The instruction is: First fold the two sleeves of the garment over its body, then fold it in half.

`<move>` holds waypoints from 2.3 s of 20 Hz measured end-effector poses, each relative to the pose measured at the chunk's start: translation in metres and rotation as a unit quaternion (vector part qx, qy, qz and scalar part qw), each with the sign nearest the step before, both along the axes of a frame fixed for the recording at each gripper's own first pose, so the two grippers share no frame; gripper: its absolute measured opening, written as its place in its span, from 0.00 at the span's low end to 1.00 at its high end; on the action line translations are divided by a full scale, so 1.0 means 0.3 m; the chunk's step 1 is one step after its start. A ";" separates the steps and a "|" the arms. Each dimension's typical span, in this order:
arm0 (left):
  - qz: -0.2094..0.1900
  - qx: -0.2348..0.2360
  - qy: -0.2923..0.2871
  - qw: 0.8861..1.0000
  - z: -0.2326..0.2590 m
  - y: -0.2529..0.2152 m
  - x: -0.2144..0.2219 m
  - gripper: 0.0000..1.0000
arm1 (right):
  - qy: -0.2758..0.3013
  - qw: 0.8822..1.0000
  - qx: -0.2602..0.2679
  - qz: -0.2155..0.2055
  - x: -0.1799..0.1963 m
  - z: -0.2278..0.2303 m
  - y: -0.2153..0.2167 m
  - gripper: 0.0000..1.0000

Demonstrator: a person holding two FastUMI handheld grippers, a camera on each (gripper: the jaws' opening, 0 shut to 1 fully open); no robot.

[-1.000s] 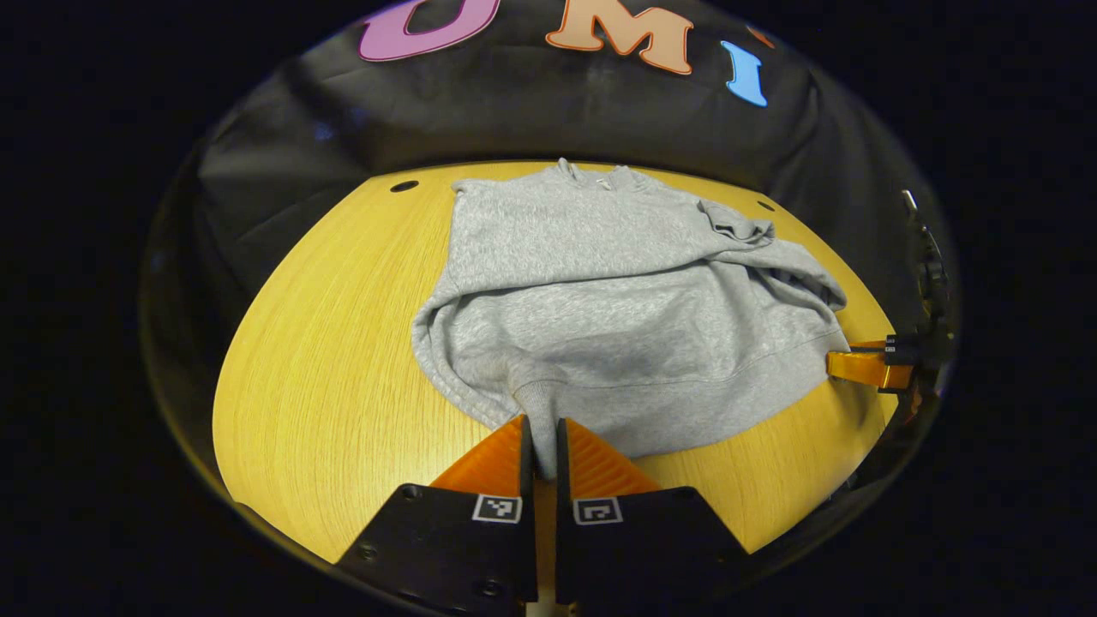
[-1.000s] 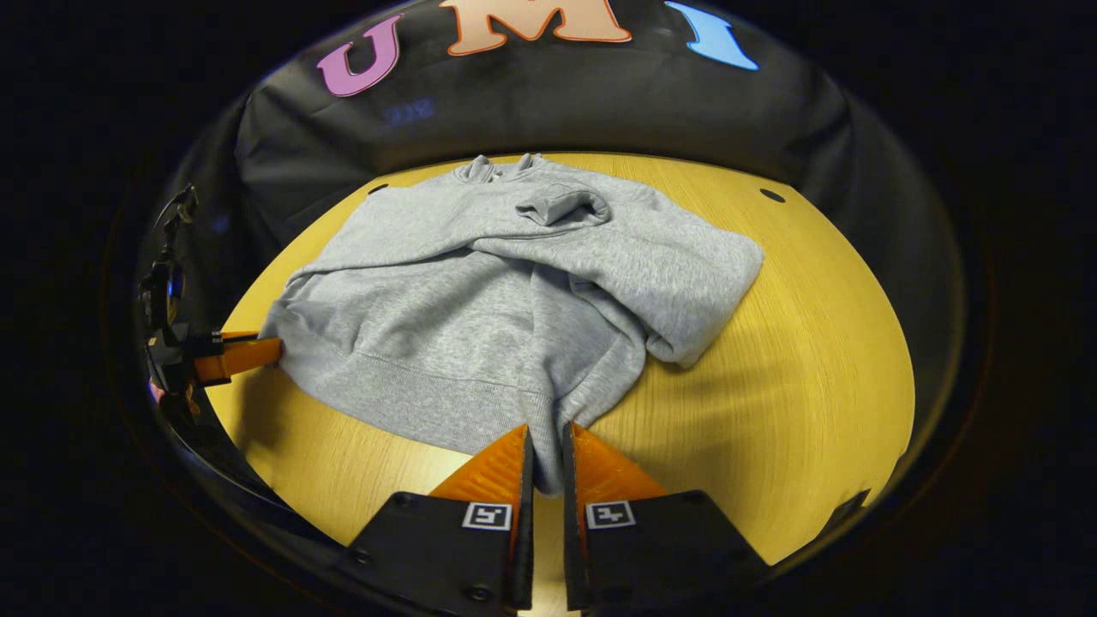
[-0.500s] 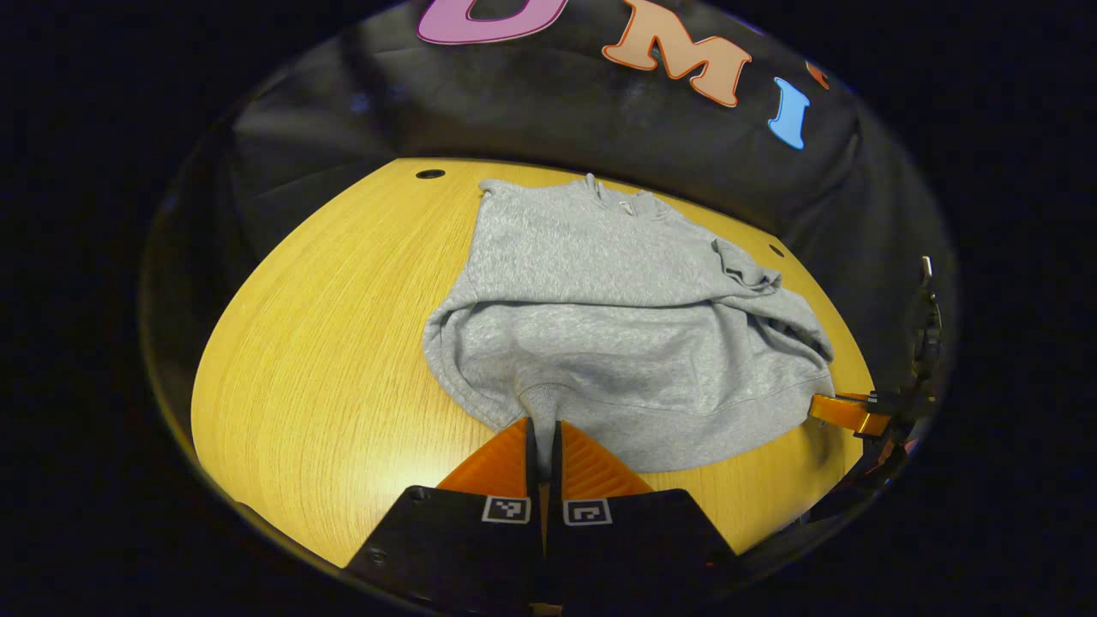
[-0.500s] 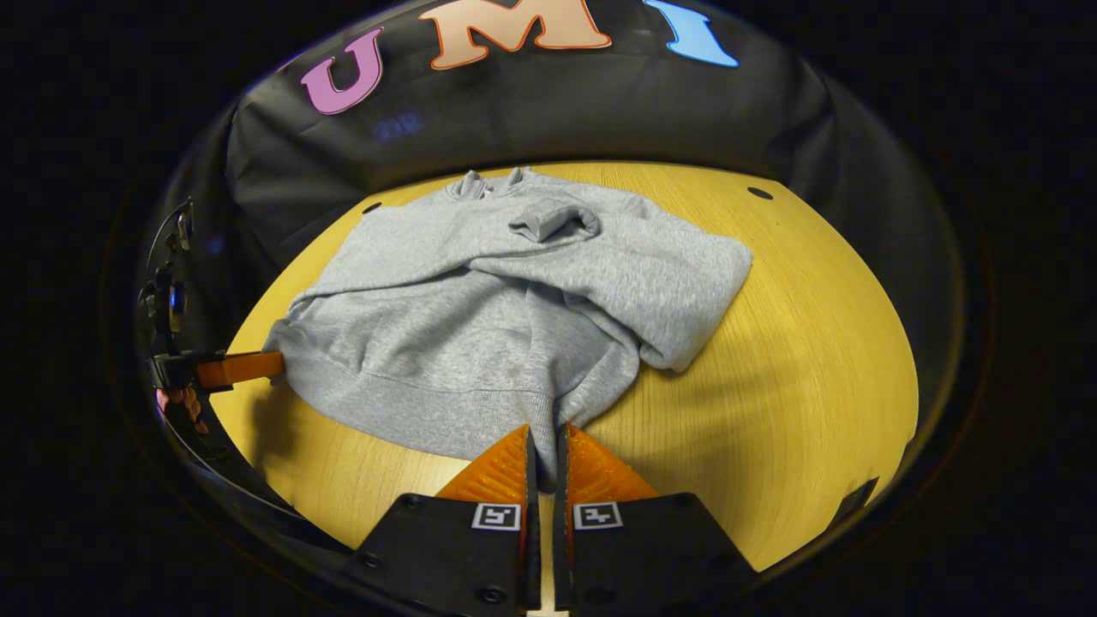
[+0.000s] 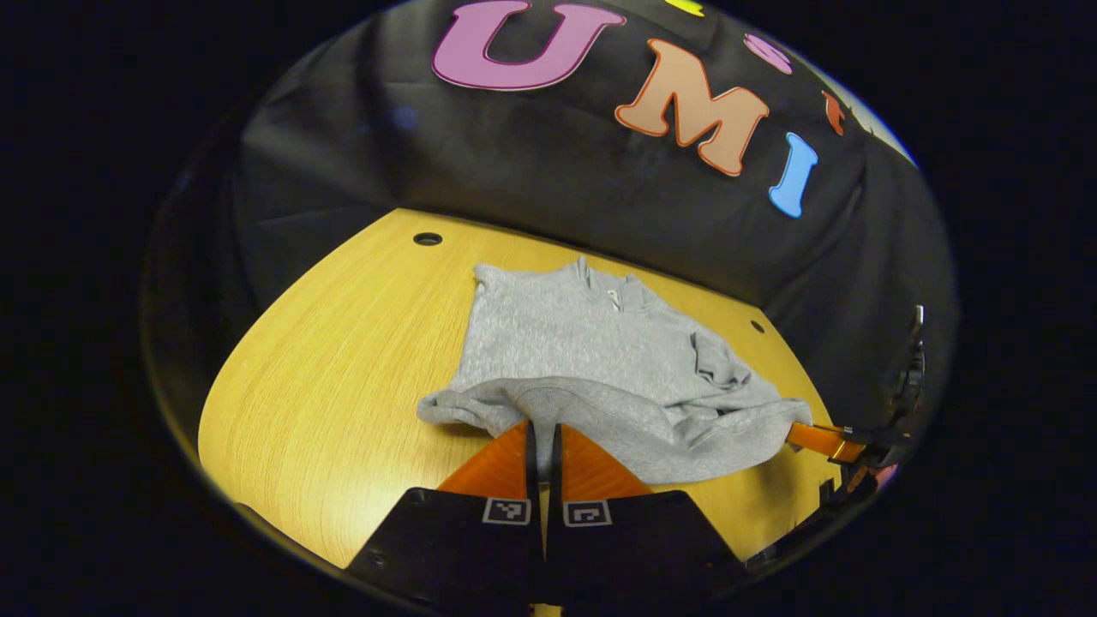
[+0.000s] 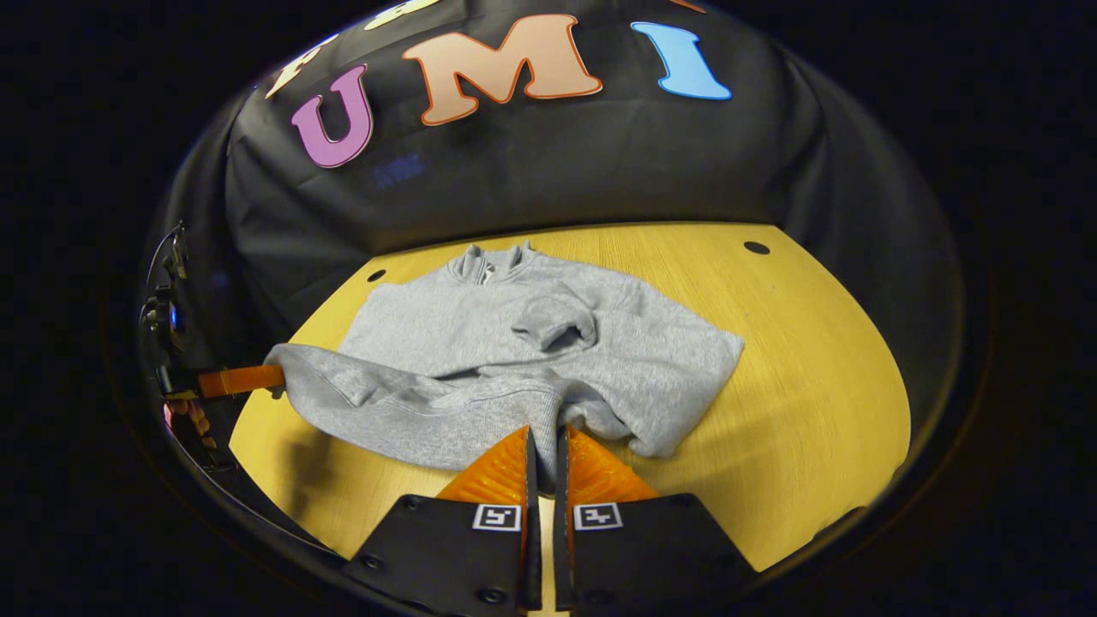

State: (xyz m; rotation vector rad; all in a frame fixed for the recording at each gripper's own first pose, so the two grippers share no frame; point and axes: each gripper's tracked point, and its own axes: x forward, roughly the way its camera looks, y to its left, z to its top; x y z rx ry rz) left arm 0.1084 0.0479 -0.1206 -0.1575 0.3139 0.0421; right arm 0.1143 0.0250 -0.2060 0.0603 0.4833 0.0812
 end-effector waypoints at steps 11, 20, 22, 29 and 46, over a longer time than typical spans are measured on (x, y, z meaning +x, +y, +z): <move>0.019 0.058 0.028 0.998 0.016 0.097 0.410 0.00 | 0.054 0.999 -0.001 -0.003 0.391 -0.028 -0.017 0.08; 0.030 0.107 0.059 0.992 -0.065 0.160 0.536 0.17 | 0.068 0.988 0.138 0.000 0.482 0.022 0.027 0.27; 0.031 0.135 0.037 0.990 0.003 0.179 0.569 0.49 | 0.052 0.979 0.198 0.000 0.519 0.087 0.064 0.41; 0.052 0.167 -0.031 0.984 0.270 0.260 0.511 0.95 | -0.029 0.987 0.160 -0.002 0.533 0.272 0.015 0.95; -0.013 0.093 -0.033 0.995 0.252 0.099 -0.120 0.95 | -0.079 0.996 0.038 0.012 -0.169 0.303 0.079 0.96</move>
